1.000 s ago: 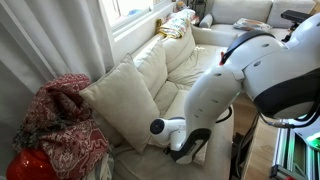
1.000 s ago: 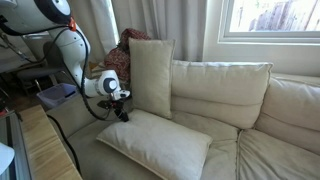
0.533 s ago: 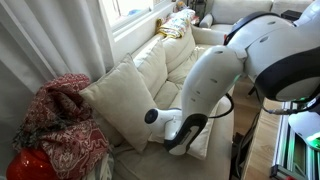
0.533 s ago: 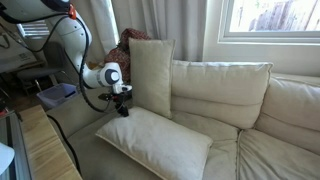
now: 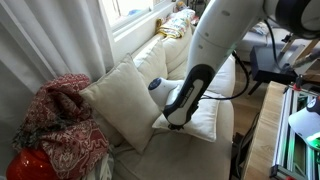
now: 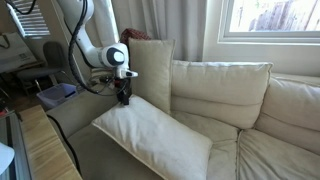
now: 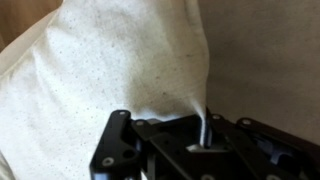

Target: Pick up the pillows and place them upright

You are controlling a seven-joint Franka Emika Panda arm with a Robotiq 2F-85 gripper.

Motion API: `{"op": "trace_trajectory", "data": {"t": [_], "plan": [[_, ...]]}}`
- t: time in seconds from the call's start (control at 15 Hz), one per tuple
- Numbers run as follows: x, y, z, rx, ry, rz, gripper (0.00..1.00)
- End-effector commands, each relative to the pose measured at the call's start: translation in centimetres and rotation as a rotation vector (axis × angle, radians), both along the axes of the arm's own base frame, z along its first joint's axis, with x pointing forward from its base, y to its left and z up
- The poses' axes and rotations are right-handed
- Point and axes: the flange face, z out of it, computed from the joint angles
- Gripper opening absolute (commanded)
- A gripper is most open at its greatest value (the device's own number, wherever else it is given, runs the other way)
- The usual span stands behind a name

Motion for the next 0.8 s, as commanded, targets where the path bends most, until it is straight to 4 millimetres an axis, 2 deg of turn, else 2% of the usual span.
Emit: {"op": "trace_trajectory", "data": {"t": [0.0, 0.4, 0.73], "plan": [[-0.9, -4.7, 6.5, 0.066, -0.076, -0.147, 0.00], [-0.2, -10.6, 16.0, 0.183, -0.320, -0.340, 0.00], [-0.4, -13.8, 23.3, 0.252, -0.534, -0.466, 0.00]]}}
